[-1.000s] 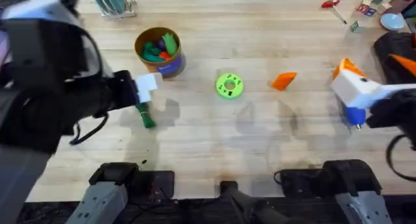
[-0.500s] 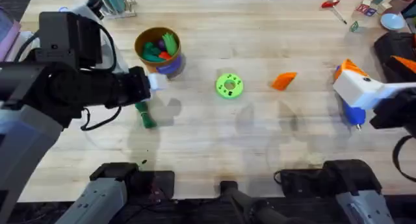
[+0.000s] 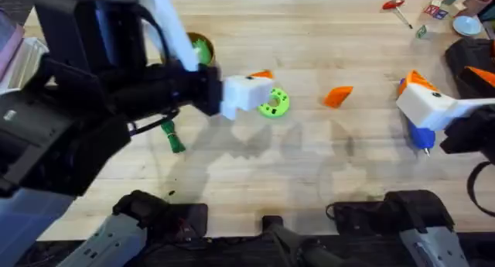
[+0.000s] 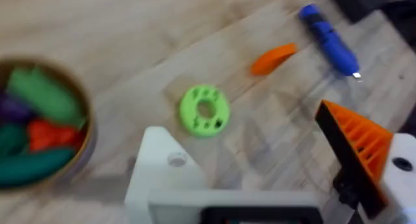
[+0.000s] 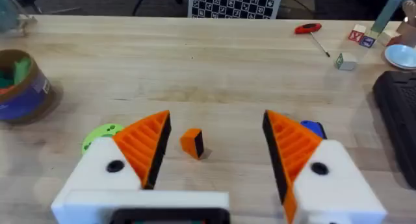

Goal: Pick up the gripper from the table and insert it into the empty holder that is missing its gripper. Then pick up a screw, insert it into the mounting hole, and use the screwdriver to tighten it. Finally, clean up the table by picking up the vegetable and placing it into the bucket.

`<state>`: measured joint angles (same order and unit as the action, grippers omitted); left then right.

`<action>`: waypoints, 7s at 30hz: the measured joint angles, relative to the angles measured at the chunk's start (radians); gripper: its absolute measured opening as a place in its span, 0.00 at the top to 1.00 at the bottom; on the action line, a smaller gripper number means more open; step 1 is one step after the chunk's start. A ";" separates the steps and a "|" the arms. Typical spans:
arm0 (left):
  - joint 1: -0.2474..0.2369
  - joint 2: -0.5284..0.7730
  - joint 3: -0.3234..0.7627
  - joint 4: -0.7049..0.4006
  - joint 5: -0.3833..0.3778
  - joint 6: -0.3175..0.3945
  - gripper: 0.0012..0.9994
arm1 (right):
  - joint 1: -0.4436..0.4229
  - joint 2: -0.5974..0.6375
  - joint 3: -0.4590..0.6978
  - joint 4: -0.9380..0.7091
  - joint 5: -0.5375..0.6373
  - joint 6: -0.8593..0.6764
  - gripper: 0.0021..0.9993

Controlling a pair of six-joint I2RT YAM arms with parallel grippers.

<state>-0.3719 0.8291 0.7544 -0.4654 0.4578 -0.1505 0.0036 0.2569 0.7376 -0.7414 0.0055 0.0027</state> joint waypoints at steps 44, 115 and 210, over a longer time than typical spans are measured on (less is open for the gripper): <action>-0.282 -0.642 -0.738 0.688 -0.096 0.097 0.01 | 0.000 0.000 0.000 0.000 0.000 0.000 0.13; -0.292 -0.824 -0.748 0.406 -0.149 0.087 0.01 | 0.000 0.783 0.166 -0.033 -0.197 -0.010 0.13; -0.292 -0.824 -0.748 0.406 -0.160 0.087 0.01 | 0.170 0.485 0.112 0.219 -0.433 -0.022 0.99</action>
<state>-0.6636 0.0051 0.0063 -0.0597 0.2974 -0.0639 0.1738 0.7418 0.8492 -0.5222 -0.4272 -0.0189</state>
